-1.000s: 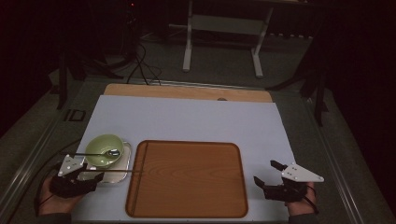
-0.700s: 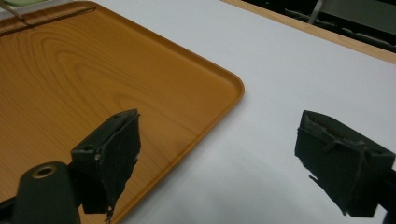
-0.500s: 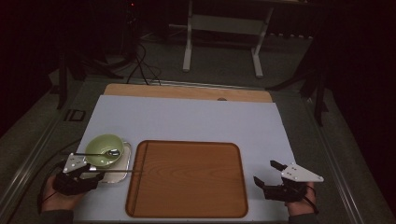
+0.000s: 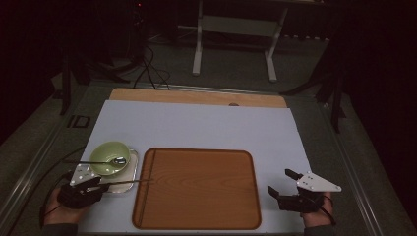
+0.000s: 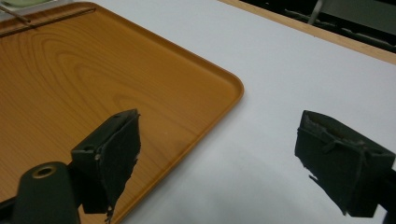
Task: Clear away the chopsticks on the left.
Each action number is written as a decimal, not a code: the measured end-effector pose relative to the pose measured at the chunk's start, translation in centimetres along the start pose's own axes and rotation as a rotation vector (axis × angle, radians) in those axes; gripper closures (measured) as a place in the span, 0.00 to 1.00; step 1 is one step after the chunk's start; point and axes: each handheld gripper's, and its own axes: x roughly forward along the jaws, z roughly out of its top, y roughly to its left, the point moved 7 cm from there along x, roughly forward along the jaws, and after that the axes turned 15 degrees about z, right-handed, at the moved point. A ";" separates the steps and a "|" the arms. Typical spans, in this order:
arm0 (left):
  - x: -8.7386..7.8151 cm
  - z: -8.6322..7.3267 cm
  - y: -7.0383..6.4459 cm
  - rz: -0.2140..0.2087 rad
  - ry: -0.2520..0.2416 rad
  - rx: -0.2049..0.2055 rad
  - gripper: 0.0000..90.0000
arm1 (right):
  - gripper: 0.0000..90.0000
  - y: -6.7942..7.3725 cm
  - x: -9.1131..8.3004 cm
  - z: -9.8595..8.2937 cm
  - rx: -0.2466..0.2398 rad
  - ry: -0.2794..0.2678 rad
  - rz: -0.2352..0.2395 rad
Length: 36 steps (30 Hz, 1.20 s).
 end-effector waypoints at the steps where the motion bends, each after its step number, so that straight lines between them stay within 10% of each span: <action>1: -0.1 0.0 -0.2 0.002 -0.002 0.012 0.65 | 0.16 0.0 0.0 0.0 0.001 0.000 0.000; 19: 0.4 1.6 -2.9 -0.015 -0.012 0.175 0.74 | 0.16 0.1 0.2 -0.1 0.000 0.015 0.013; 36: 1.0 3.0 -4.7 -0.019 0.012 0.243 0.89 | 0.16 0.1 0.3 -0.2 0.002 0.019 0.016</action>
